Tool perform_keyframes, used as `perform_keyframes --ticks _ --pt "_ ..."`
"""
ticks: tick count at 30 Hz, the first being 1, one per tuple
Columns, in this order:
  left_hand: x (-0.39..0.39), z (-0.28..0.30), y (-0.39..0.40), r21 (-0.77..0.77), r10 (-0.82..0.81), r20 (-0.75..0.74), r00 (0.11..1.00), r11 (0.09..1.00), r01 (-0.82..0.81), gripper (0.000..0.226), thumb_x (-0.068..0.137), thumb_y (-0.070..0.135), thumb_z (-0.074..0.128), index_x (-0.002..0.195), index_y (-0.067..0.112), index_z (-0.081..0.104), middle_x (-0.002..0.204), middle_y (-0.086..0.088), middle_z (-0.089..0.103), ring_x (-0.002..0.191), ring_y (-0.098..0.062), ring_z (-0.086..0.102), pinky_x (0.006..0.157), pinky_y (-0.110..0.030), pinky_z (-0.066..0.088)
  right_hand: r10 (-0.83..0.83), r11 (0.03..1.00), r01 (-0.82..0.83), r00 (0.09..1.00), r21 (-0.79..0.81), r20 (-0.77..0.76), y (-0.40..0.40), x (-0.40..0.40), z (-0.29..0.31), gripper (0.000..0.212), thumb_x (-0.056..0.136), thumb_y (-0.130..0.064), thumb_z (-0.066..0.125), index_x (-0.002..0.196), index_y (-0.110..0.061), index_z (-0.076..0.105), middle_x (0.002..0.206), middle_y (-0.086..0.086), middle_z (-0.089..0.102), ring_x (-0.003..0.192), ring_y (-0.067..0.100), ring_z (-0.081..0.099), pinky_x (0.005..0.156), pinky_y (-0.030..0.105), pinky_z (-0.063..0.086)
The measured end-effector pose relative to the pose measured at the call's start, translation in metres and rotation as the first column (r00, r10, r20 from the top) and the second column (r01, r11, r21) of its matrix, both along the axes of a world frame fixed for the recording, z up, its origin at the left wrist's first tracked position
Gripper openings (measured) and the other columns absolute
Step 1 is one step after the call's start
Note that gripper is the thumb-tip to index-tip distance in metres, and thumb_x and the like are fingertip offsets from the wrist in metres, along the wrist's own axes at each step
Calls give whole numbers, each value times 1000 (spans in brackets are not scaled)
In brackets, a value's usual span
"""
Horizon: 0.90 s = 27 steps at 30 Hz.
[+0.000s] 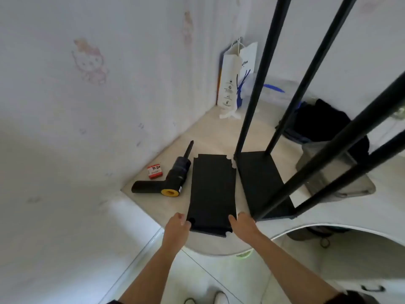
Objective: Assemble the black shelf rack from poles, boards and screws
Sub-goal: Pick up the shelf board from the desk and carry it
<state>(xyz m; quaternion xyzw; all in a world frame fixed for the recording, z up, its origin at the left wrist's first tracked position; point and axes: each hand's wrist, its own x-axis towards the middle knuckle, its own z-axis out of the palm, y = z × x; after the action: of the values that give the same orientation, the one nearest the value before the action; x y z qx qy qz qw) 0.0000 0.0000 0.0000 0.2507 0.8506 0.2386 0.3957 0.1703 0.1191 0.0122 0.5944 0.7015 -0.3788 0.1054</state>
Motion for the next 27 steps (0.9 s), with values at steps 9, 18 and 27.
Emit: perform_keyframes --ticks 9,18,27 --pt "-9 -30 46 -190 34 -43 998 981 -42 50 100 36 49 143 11 44 137 -10 51 125 -27 48 107 -37 33 -399 863 329 909 -383 -117 35 -15 -11 49 105 -38 39 139 -3 43 137 17 49 122 32 51 94 40 51" --pt "-5 -32 58 -182 39 13 999 983 -36 51 100 49 50 138 15 49 141 -10 41 130 -33 37 109 -40 29 -550 757 431 826 -491 -122 49 -17 -19 50 102 -38 47 141 -7 39 139 14 48 122 29 51 98 40 48" --pt "-8 -9 61 -29 288 296 911 956 -293 42 100 40 57 132 18 43 131 -7 55 108 -20 54 98 -40 50 -508 831 416 838 -370 -200 43 -16 -23 29 96 -40 58 98 -12 53 99 5 57 90 20 56 88 42 56"
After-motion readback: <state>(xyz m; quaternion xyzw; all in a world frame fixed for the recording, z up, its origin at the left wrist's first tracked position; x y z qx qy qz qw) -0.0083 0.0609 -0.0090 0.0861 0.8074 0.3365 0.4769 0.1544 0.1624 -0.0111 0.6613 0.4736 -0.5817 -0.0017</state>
